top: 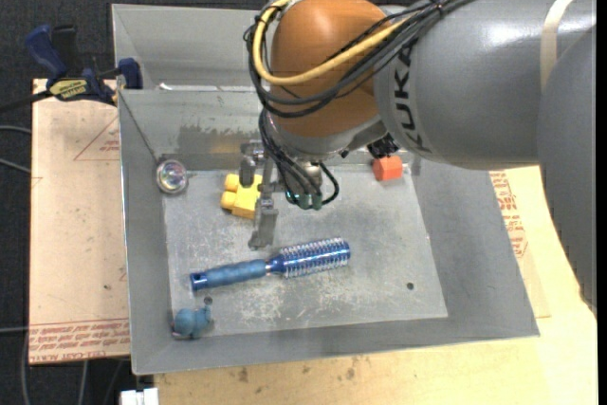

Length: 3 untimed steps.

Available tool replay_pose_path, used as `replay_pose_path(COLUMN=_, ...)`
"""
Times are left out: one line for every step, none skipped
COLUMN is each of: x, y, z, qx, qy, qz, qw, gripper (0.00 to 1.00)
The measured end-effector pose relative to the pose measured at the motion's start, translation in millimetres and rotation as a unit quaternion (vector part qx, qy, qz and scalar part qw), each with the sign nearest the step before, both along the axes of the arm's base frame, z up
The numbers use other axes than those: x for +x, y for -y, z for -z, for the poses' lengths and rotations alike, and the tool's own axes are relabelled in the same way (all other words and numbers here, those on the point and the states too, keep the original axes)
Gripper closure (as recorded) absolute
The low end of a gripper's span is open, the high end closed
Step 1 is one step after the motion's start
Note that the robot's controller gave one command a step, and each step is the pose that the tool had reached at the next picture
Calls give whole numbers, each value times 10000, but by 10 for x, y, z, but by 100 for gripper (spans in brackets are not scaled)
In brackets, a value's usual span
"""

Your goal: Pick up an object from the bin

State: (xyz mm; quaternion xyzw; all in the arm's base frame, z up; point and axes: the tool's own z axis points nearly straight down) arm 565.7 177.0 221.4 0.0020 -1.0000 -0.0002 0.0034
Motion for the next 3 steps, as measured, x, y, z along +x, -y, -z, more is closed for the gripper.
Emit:
replay_pose_path(x=-676, y=329, z=1367, qx=-5, qy=-6, qz=-303, qw=9995, gripper=0)
replay_pose_path(x=-648, y=321, z=1325, qx=9, qy=32, qz=-298, qw=9996, gripper=100)
replay_pose_path(x=-724, y=351, z=-179, qx=12, qy=63, qz=-209, qw=9998, gripper=100)
